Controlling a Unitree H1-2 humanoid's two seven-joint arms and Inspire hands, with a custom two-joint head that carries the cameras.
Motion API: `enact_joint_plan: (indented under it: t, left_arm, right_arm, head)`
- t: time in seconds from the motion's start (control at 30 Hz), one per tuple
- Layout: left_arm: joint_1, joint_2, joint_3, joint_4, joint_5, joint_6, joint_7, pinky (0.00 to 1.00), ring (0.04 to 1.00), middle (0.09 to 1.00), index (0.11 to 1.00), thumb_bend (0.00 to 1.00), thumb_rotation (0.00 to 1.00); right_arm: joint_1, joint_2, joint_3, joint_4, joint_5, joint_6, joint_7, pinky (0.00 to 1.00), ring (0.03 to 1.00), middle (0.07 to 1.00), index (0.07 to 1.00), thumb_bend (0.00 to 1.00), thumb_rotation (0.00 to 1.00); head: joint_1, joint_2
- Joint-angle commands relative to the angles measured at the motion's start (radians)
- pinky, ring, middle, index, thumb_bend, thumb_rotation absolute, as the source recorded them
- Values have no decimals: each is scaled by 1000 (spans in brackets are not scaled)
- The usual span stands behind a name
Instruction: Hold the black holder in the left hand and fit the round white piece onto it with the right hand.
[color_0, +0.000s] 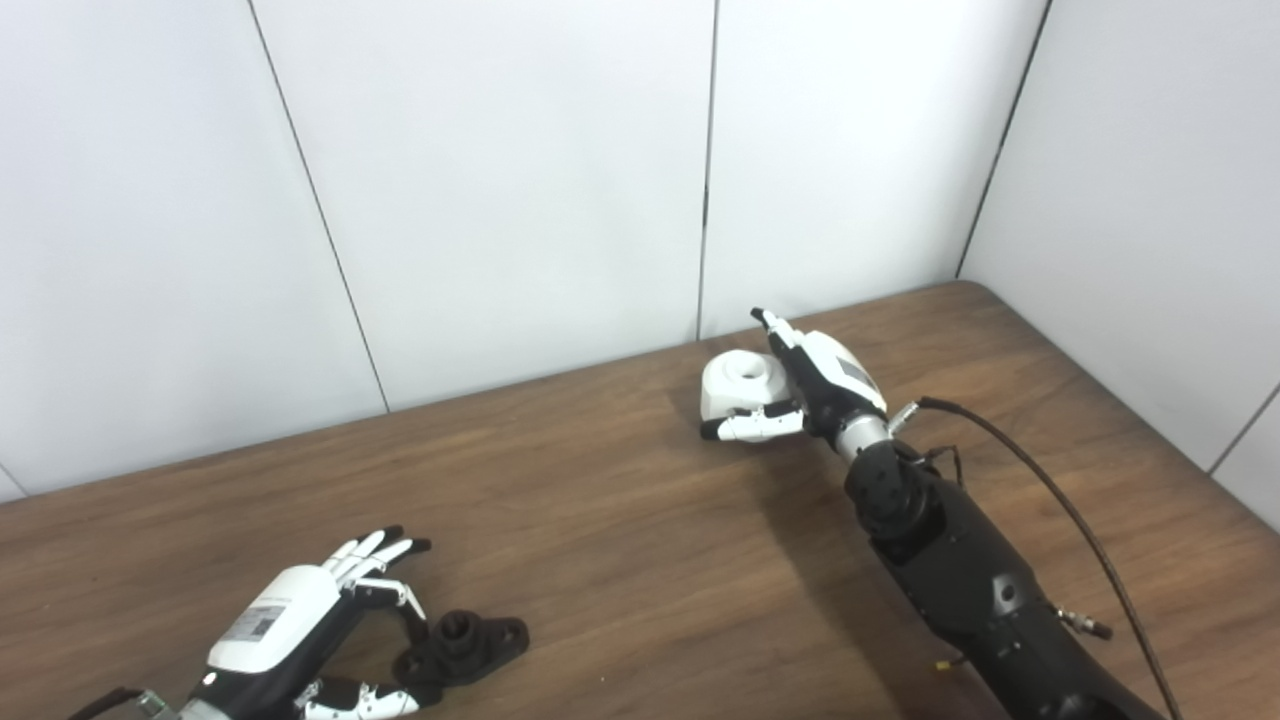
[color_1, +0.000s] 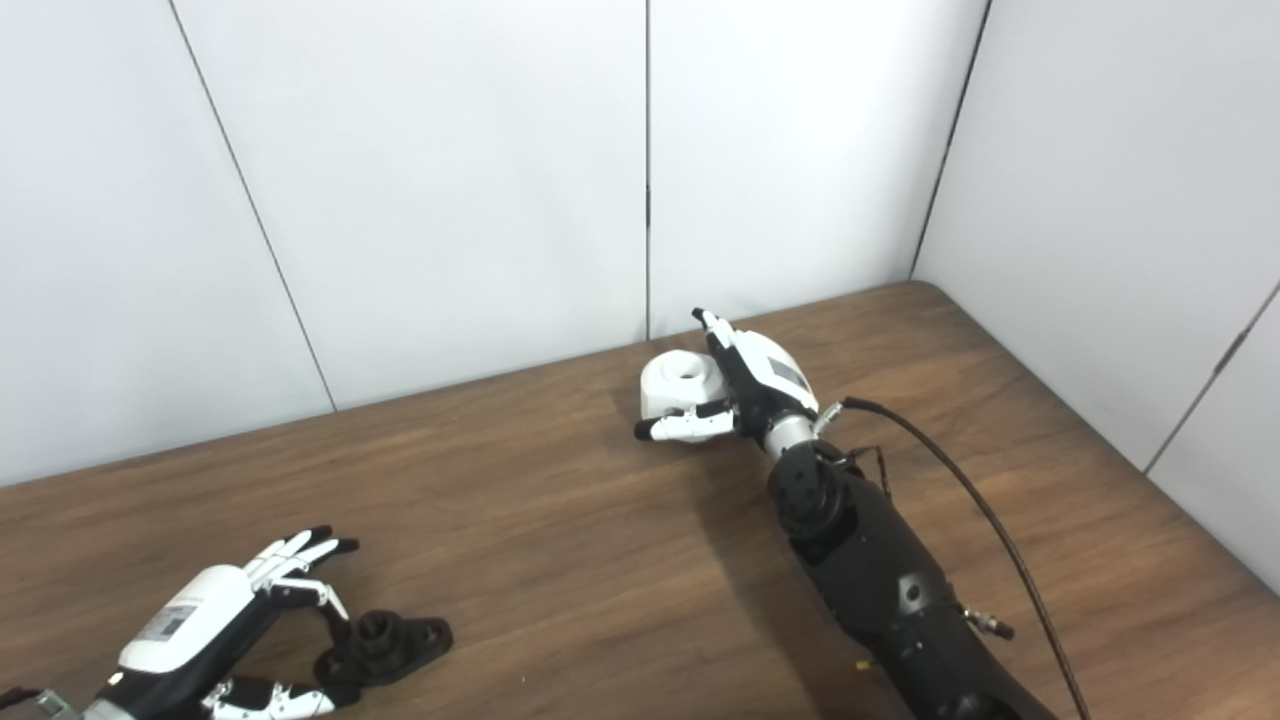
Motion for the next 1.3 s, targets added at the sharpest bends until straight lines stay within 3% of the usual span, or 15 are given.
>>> enact_joint_plan:
  t: [0.0, 0.17, 0.27, 0.67, 0.87, 1.0, 1.13, 1.17, 1.27]
  left_arm:
    - [17, 34, -12, 8, 32, -1, -40, 1000, 1000, 930, 482, 517, 50]
    - [16, 34, -14, 5, 36, 4, -44, 1000, 1000, 934, 482, 518, 49]
    - [16, 33, -14, 7, 31, 5, -44, 1000, 1000, 932, 482, 518, 49]
    - [20, 35, -13, 1, 32, 7, -45, 1000, 1000, 934, 482, 518, 49]
    - [23, 37, -11, 1, 33, 6, -43, 1000, 1000, 931, 482, 518, 49]
    - [23, 37, -12, 6, 40, 5, -38, 1000, 1000, 931, 482, 518, 50]
    - [23, 36, -10, 6, 36, 5, -39, 1000, 1000, 932, 482, 518, 49]
    - [23, 37, -10, 4, 36, 6, -40, 1000, 1000, 933, 482, 518, 49]
    - [21, 36, -11, 8, 38, 6, -40, 1000, 1000, 935, 482, 518, 50]
  right_arm:
    - [-23, -18, -21, -19, 12, -12, -3, 667, 908, 957, 884, 941, 244]
    - [-21, -25, -14, -6, 8, -10, -1, 626, 884, 956, 932, 1000, 269]
    - [-22, -24, -14, -2, 7, -3, -1, 639, 867, 923, 925, 1000, 270]
    - [-25, -22, -8, -4, 0, 12, 2, 667, 895, 942, 900, 993, 287]
    - [-29, 7, -27, 36, -18, -56, -120, 614, 710, 753, 704, 955, 72]
    - [-35, 15, -26, 68, -32, -95, -181, 543, 624, 674, 630, 928, 12]
    - [-39, 16, -19, 94, -51, -139, -236, 484, 548, 597, 554, 886, 0]
    - [-39, 16, -20, 98, -52, -150, -246, 472, 530, 577, 514, 670, 72]
    - [-41, 16, -20, 112, -52, -174, -264, 449, 505, 553, 489, 540, 115]
  head:
    - [-1, 0]
    - [0, 0]
    - [0, -1]
    - [2, -4]
    - [2, -4]
    - [5, -10]
    - [6, -13]
    - [6, -13]
    - [7, -17]
